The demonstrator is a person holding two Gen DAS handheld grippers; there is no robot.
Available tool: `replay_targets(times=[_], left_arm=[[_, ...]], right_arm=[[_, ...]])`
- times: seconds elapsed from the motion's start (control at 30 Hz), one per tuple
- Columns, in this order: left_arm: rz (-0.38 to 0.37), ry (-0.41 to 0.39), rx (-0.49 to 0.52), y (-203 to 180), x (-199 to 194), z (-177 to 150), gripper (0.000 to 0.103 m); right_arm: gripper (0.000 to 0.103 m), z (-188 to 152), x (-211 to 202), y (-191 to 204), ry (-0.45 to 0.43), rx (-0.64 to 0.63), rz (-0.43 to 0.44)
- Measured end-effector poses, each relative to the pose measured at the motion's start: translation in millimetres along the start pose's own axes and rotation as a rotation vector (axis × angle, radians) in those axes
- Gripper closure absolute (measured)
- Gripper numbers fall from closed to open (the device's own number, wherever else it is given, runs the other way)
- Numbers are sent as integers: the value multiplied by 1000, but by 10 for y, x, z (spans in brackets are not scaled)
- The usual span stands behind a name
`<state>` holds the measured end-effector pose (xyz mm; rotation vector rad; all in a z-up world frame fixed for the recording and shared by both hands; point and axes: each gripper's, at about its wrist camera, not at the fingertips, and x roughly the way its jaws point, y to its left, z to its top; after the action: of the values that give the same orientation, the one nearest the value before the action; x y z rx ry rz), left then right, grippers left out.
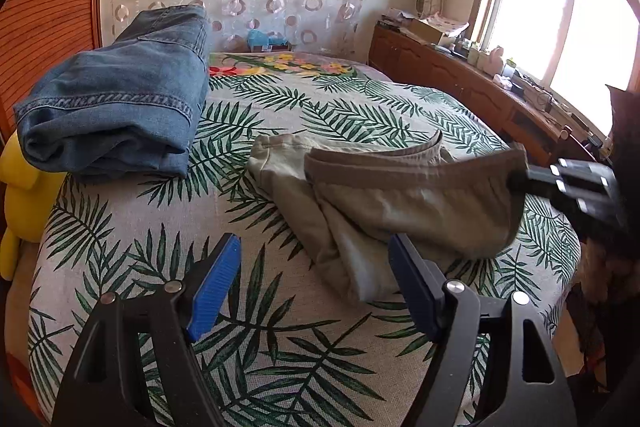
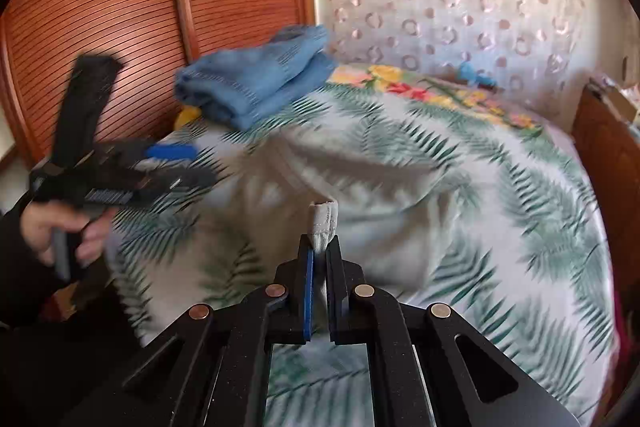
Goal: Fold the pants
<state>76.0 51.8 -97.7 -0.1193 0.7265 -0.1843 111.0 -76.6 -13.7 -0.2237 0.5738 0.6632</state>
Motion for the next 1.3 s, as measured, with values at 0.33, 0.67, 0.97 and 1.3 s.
replay_targets(times=[0.33, 0.67, 0.97, 1.3], left_arm=[[-34, 3, 30, -121, 67, 27, 47], [-67, 98, 52, -214, 338, 1, 72], [-59, 75, 65, -229, 266, 23, 91], [-55, 129, 53, -239, 180, -116, 77]], right_arm=[[99, 546, 439, -422, -2, 20, -115], [89, 540, 756, -420, 63, 48, -165], [70, 140, 243, -436, 64, 105, -104], [70, -237, 229, -345, 133, 116, -39]])
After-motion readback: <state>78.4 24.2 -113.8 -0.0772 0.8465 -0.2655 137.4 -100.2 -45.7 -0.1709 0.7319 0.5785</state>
